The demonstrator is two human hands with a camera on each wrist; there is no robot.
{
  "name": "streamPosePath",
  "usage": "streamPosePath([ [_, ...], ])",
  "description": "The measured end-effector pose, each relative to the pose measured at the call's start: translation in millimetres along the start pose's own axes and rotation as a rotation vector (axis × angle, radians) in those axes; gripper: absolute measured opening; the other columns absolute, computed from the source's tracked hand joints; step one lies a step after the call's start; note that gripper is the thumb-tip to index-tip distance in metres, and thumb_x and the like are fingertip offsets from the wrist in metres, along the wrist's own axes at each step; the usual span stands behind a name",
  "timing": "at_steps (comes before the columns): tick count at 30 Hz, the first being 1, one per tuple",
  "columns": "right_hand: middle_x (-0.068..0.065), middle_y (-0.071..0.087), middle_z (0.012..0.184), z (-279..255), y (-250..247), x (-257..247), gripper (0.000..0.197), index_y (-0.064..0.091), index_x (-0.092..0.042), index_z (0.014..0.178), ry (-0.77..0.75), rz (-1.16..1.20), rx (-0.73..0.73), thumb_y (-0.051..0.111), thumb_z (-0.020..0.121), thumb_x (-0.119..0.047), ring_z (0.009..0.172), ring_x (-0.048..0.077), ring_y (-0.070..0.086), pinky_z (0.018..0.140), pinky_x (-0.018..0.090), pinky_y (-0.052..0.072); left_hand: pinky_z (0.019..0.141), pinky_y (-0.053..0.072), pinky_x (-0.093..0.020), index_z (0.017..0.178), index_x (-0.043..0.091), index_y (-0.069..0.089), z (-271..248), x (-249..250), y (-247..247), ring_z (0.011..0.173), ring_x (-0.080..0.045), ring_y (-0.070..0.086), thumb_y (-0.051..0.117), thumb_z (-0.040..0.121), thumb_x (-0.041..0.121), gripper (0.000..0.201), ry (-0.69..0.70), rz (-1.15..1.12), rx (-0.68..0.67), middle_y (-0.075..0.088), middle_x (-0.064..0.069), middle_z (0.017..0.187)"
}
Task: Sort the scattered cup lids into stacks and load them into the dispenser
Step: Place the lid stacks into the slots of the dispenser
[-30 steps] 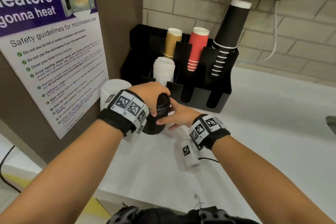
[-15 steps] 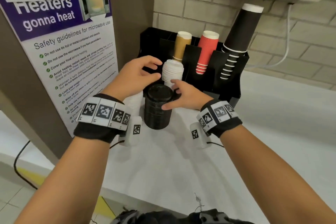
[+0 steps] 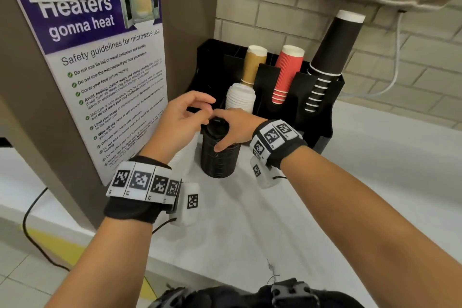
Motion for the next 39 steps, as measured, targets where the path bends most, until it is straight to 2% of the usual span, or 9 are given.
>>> streamPosePath([
  [3,0.006,0.056,0.124,-3.0,-6.9,-0.5,0.075,0.043,-0.022,0.136,-0.038,0.081,0.062,0.081,0.071,-0.029,0.111,0.023,0.055,0.093,0.039,0.051,0.069,0.052,-0.017,0.101,0.027,0.065,-0.8,0.3,-2.0,0.081,-0.008,0.065,0.059,0.092,0.007,0.023,0.004,-0.022,0.013,0.065,0.008,0.093],
  [6,0.001,0.056,0.121,-16.2,-31.2,0.3,0.072,0.047,-0.022,0.133,-0.077,0.226,0.224,0.082,0.071,-0.027,0.111,0.017,0.054,0.092,0.029,0.05,0.088,0.054,-0.035,0.11,0.025,0.063,0.3,-2.7,-5.8,0.094,-0.013,0.063,0.063,0.091,0.01,0.025,-0.008,-0.009,0.081,0.063,0.007,0.106],
  [8,-0.003,0.054,0.121,-31.1,-48.8,0.3,0.068,0.049,-0.023,0.131,-0.117,0.373,0.352,0.083,0.071,-0.024,0.112,0.012,0.052,0.095,0.028,0.048,0.09,0.053,-0.029,0.122,0.03,0.057,0.5,-4.1,-5.5,0.102,-0.01,0.061,0.07,0.087,0.017,0.039,-0.002,-0.017,0.101,0.058,0.008,0.119],
  [10,0.0,0.057,0.121,-48.6,-56.2,-0.8,0.064,0.051,-0.029,0.129,-0.155,0.608,0.417,0.081,0.073,-0.022,0.111,0.015,0.056,0.096,0.033,0.05,0.091,0.048,-0.02,0.135,0.038,0.045,-0.9,-5.3,4.3,0.12,-0.009,0.053,0.08,0.075,0.03,0.07,-0.015,-0.065,0.033,0.047,0.009,0.137],
  [12,0.007,0.059,0.121,-65.0,-52.3,-5.1,0.062,0.051,-0.036,0.128,-0.2,0.862,0.423,0.078,0.074,-0.023,0.11,0.022,0.06,0.094,0.037,0.052,0.1,0.046,-0.03,0.143,0.043,0.034,-2.9,-3.0,21.1,0.132,-0.014,0.044,0.083,0.063,0.036,0.094,-0.014,-0.144,-0.084,0.036,0.008,0.15],
  [16,0.019,0.052,0.131,-83.5,-36.3,-5.1,0.062,0.048,-0.031,0.135,-0.255,1.134,0.414,0.072,0.078,-0.021,0.12,0.036,0.053,0.094,0.056,0.049,0.1,0.05,-0.036,0.137,0.046,0.039,-7.1,11.3,44.0,0.129,-0.013,0.05,0.085,0.067,0.022,0.088,0.09,-0.278,-0.205,0.044,0.015,0.143],
  [21,0.02,0.052,0.134,-102.2,-23.5,16.2,0.062,0.038,-0.027,0.144,-0.243,1.211,0.337,0.06,0.088,-0.015,0.12,0.035,0.056,0.092,0.05,0.051,0.09,0.055,-0.033,0.132,0.046,0.046,-8.7,13.2,55.6,0.123,-0.016,0.055,0.084,0.062,0.021,0.084,0.109,-0.289,-0.315,0.046,0.007,0.142],
  [31,0.007,0.061,0.118,-116.4,-28.3,32.8,0.057,0.055,-0.036,0.127,-0.161,1.185,0.495,0.074,0.077,-0.016,0.105,0.028,0.066,0.078,0.044,0.057,0.094,0.051,-0.025,0.14,0.038,0.042,-1.9,13.7,76.6,0.122,-0.002,0.054,0.085,0.06,0.026,0.092,0.14,-0.237,-0.352,0.047,0.018,0.139],
  [39,0.0,0.067,0.107,-115.5,-34.8,32.2,0.062,0.056,-0.03,0.126,-0.146,1.045,0.595,0.081,0.071,-0.015,0.104,0.019,0.066,0.088,0.04,0.056,0.099,0.051,-0.044,0.145,0.034,0.039,0.4,7.4,83.7,0.129,-0.009,0.049,0.086,0.059,0.027,0.099,0.111,-0.239,-0.359,0.043,0.013,0.145],
])
Point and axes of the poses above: each hand's wrist, its own z-axis towards the middle knuckle, its own y-axis out of the palm, x = y × z, the point moved 7 cm from there along z, towards the middle knuckle
